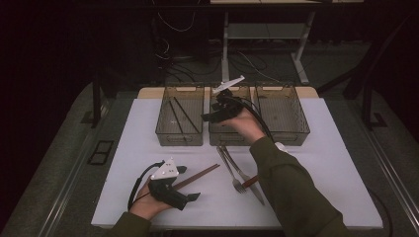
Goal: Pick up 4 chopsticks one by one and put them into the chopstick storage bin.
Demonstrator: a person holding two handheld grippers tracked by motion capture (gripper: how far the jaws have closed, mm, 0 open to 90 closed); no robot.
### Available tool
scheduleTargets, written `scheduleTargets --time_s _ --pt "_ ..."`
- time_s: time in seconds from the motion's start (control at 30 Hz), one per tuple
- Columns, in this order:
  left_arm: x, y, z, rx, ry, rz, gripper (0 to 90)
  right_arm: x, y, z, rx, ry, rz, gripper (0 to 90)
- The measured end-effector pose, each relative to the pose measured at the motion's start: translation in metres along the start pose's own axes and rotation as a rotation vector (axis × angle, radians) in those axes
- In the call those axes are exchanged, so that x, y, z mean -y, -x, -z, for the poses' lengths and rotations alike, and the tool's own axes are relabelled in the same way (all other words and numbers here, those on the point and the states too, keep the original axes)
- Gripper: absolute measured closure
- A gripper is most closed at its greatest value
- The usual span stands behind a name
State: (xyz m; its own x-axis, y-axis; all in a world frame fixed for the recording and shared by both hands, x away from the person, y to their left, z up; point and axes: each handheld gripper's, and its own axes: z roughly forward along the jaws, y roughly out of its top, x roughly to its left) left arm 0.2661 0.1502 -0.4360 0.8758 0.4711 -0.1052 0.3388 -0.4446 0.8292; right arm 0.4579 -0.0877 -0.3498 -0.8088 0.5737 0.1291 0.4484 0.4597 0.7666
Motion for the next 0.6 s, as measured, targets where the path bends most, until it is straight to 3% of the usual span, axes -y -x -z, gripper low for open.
scheduleTargets --time_s 0.3,0.6 --pt "0.000 -0.001 0.001 -0.002 -0.001 0.000 0.2 0.032 0.008 0.038 -0.025 0.062 -0.022 23.5" --pt "-0.001 -0.001 0.001 -0.017 0.004 0.012 0.2 0.064 0.008 0.064 -0.066 0.070 -0.023 19.2"
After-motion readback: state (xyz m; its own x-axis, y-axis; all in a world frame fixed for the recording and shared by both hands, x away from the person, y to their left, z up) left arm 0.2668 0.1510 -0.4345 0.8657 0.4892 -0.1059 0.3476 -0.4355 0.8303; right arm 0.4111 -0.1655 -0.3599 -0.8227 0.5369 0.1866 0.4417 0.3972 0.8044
